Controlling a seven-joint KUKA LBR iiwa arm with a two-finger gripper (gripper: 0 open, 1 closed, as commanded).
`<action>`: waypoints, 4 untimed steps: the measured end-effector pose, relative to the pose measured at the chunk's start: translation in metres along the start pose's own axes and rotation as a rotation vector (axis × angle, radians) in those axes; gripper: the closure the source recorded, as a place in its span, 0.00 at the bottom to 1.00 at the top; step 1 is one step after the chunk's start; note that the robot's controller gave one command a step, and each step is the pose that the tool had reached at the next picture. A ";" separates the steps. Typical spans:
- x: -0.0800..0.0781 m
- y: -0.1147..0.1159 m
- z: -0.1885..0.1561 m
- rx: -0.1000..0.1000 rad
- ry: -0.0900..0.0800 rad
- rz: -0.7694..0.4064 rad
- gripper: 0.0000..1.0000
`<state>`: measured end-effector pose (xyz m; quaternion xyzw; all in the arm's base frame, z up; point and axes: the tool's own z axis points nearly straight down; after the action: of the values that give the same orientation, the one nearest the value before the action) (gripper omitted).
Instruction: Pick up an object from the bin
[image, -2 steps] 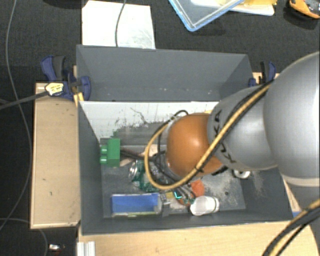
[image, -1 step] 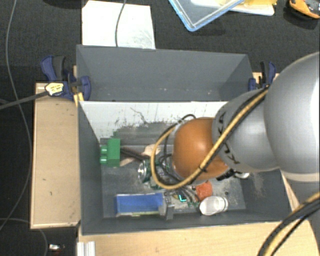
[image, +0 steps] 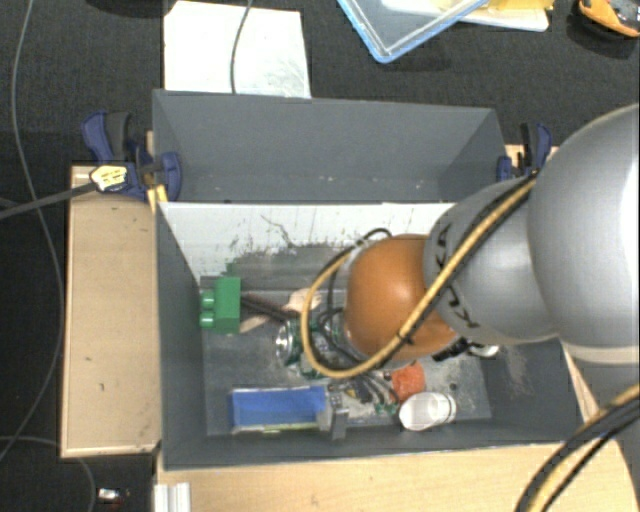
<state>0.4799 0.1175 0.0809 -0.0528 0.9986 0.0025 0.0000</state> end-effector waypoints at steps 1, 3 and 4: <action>-0.026 -0.013 -0.034 0.000 -0.001 0.026 0.00; -0.001 -0.077 -0.048 0.000 -0.001 0.125 0.00; -0.012 -0.120 -0.033 -0.001 -0.004 0.055 0.00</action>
Offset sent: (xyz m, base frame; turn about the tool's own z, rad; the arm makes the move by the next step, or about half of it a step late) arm 0.0041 -0.0752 0.0493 -0.0075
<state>0.5046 -0.0005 0.1132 -0.0252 0.9997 0.0031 0.0018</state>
